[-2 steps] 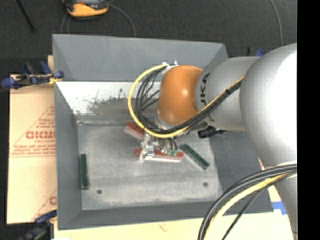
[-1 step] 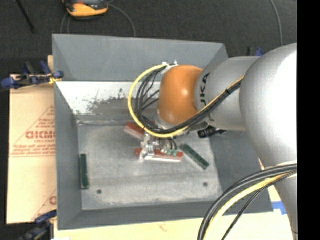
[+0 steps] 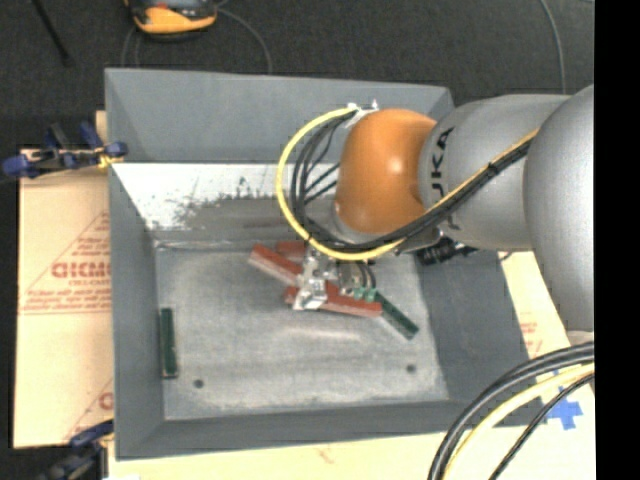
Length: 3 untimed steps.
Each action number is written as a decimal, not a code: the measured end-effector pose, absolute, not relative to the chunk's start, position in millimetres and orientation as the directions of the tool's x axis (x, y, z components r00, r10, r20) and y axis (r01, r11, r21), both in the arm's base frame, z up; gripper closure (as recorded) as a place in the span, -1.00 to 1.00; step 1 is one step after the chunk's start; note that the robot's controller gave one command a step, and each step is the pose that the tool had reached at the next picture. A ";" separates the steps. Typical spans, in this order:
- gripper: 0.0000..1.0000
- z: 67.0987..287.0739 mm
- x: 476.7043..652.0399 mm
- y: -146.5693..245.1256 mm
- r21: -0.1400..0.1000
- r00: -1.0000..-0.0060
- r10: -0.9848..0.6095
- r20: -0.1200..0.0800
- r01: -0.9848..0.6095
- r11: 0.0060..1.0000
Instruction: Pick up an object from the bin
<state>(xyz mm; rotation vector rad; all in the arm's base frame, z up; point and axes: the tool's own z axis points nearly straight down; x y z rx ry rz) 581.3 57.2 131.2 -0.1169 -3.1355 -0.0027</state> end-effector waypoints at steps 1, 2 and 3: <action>1.00 164.8 590.7 52.7 -0.001 -0.996 -0.091 -0.007 -0.091 0.996; 1.00 152.0 604.9 47.0 -0.002 -0.960 -0.281 -0.007 -0.281 0.960; 1.00 218.5 589.1 44.6 0.002 -0.988 -0.155 -0.004 -0.155 0.988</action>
Offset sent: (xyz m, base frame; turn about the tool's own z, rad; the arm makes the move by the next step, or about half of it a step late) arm 0.0345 -0.0135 0.0044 -0.2710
